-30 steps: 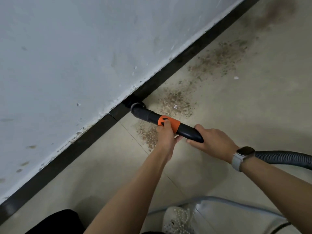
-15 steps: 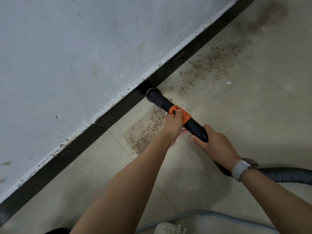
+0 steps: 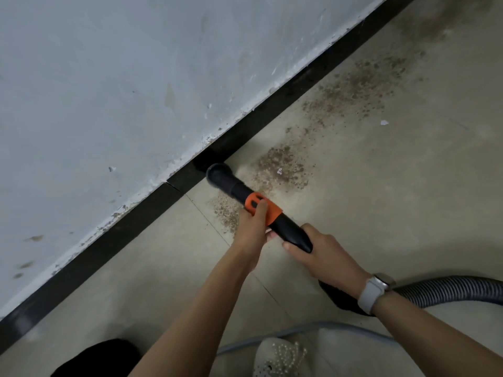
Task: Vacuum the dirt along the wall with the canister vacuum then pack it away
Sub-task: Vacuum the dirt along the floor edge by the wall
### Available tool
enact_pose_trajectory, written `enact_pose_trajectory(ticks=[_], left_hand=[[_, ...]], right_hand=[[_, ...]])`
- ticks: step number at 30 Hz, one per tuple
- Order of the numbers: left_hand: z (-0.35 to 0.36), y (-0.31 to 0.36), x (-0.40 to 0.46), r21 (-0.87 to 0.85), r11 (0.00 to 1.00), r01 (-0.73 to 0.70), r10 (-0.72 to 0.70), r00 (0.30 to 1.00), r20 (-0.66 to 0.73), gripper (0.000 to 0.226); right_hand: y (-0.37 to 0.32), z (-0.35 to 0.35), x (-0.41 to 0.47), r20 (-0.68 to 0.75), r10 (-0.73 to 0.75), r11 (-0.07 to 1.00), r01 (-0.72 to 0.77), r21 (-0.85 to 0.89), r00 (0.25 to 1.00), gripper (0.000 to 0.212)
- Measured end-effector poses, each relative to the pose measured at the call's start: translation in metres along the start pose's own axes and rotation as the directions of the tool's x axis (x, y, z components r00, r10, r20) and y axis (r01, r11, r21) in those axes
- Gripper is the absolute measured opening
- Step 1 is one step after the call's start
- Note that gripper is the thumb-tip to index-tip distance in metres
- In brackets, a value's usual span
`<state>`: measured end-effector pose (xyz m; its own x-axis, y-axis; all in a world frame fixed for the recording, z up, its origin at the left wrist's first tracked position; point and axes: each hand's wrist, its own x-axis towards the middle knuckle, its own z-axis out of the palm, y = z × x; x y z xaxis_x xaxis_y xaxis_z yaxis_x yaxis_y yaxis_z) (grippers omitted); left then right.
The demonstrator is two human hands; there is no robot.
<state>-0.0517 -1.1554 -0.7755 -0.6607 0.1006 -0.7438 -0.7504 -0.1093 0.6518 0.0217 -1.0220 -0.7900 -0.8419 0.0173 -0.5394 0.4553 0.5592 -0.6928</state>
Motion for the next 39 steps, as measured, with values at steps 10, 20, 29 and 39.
enact_pose_trajectory(ticks=[10,20,29,39], left_hand=[[-0.06,-0.017,-0.017,-0.06,0.998,-0.017,0.012,0.996,-0.086,0.021],[-0.096,-0.017,-0.021,0.008,0.999,0.053,-0.053,0.998,0.042,0.027],[-0.132,-0.026,-0.018,0.233,0.969,0.084,-0.074,0.996,-0.05,0.048],[-0.131,-0.073,0.013,0.92,0.325,0.219,0.128,0.954,-0.272,0.111]], right_hand=[[-0.03,0.035,-0.017,0.131,-0.07,0.991,0.085,-0.106,0.989,0.035],[-0.053,0.047,-0.01,0.07,-0.188,0.93,0.201,-0.309,0.98,0.044],[-0.081,0.068,0.023,0.036,-0.377,0.714,0.315,-0.625,0.926,0.058],[-0.062,0.04,0.021,0.019,-0.291,0.804,0.256,-0.537,0.956,0.057]])
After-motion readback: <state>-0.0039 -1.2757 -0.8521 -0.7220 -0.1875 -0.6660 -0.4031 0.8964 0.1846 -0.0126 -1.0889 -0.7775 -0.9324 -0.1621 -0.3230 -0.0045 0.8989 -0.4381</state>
